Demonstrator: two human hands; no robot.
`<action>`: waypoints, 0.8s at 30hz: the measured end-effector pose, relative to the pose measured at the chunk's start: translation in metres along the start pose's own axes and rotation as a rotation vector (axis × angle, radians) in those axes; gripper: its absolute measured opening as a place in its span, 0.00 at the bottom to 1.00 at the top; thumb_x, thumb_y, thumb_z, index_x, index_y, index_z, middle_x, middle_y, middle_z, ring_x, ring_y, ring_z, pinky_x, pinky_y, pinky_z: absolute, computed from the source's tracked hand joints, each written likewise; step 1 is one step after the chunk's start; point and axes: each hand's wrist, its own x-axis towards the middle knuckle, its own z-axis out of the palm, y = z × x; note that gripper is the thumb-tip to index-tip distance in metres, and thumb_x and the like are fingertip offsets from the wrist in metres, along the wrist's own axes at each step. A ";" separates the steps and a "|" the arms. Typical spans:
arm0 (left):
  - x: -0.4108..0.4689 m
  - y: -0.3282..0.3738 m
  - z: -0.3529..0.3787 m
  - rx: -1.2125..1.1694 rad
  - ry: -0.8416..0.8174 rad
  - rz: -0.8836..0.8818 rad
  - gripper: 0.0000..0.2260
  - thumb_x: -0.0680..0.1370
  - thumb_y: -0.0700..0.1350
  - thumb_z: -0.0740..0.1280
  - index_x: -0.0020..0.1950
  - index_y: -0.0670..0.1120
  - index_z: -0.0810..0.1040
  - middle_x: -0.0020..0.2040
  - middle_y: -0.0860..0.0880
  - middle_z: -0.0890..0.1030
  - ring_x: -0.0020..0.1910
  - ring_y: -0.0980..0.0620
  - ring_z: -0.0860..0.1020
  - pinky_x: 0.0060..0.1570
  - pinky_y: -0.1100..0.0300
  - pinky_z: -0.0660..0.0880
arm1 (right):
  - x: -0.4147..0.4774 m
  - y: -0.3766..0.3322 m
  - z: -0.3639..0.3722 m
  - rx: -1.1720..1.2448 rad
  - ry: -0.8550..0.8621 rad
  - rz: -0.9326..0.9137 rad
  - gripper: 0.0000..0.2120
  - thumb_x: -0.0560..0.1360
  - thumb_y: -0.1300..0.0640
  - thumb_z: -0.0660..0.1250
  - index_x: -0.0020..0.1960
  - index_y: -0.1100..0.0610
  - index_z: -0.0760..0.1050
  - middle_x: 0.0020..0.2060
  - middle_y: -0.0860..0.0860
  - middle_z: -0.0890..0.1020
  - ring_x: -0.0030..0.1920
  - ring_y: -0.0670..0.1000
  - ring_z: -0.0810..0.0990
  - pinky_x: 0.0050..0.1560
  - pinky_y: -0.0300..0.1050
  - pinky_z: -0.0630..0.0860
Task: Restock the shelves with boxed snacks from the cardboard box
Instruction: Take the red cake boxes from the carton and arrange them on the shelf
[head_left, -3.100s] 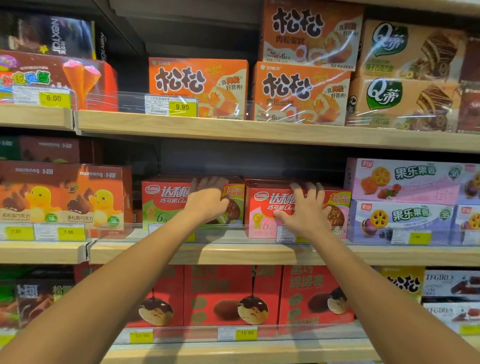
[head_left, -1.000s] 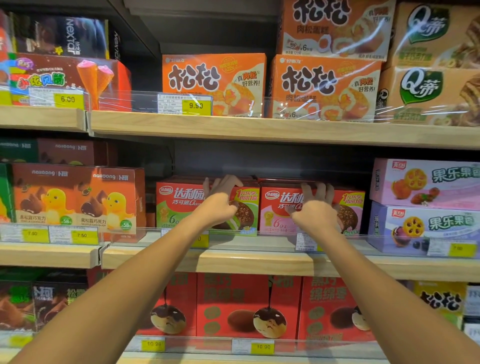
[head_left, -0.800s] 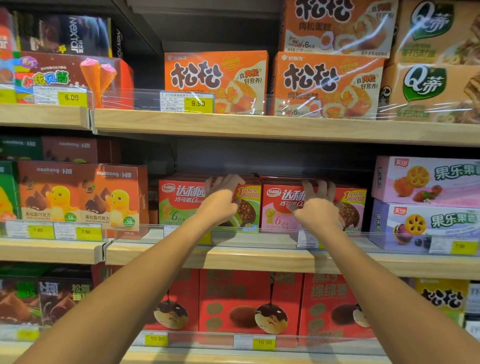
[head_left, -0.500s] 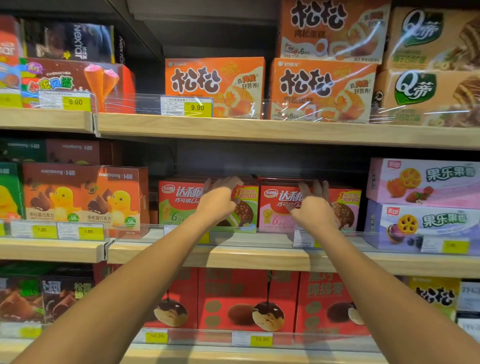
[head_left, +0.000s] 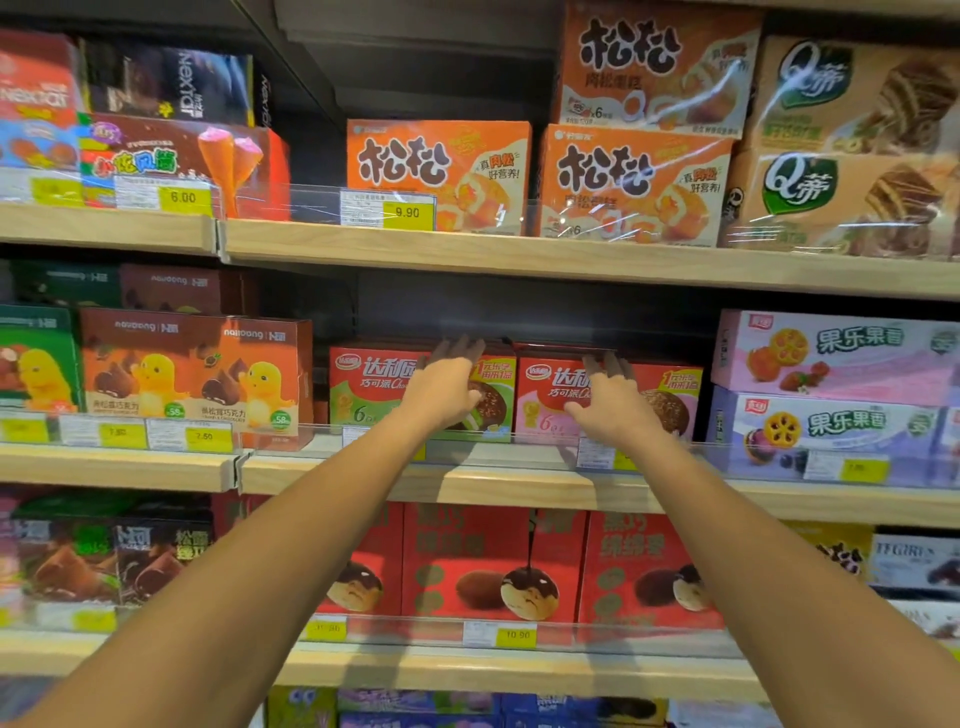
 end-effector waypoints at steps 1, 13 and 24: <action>-0.006 -0.001 0.000 -0.013 0.039 -0.009 0.29 0.78 0.48 0.63 0.77 0.48 0.55 0.78 0.48 0.56 0.76 0.45 0.55 0.72 0.46 0.55 | -0.005 -0.003 0.001 0.002 0.027 -0.005 0.26 0.77 0.47 0.62 0.71 0.58 0.63 0.66 0.59 0.70 0.68 0.59 0.67 0.63 0.56 0.70; -0.103 -0.023 0.024 -0.335 0.312 0.091 0.15 0.76 0.44 0.64 0.63 0.45 0.75 0.63 0.49 0.76 0.63 0.50 0.72 0.61 0.56 0.68 | -0.076 -0.039 0.050 0.146 0.255 -0.290 0.18 0.74 0.59 0.63 0.63 0.63 0.71 0.58 0.58 0.76 0.61 0.59 0.71 0.62 0.51 0.68; -0.232 -0.078 0.100 -0.615 0.097 -0.086 0.13 0.77 0.46 0.65 0.62 0.47 0.75 0.59 0.52 0.77 0.58 0.55 0.75 0.58 0.58 0.71 | -0.195 -0.049 0.157 0.225 0.117 -0.337 0.14 0.75 0.58 0.61 0.59 0.60 0.76 0.54 0.56 0.79 0.56 0.57 0.76 0.55 0.51 0.74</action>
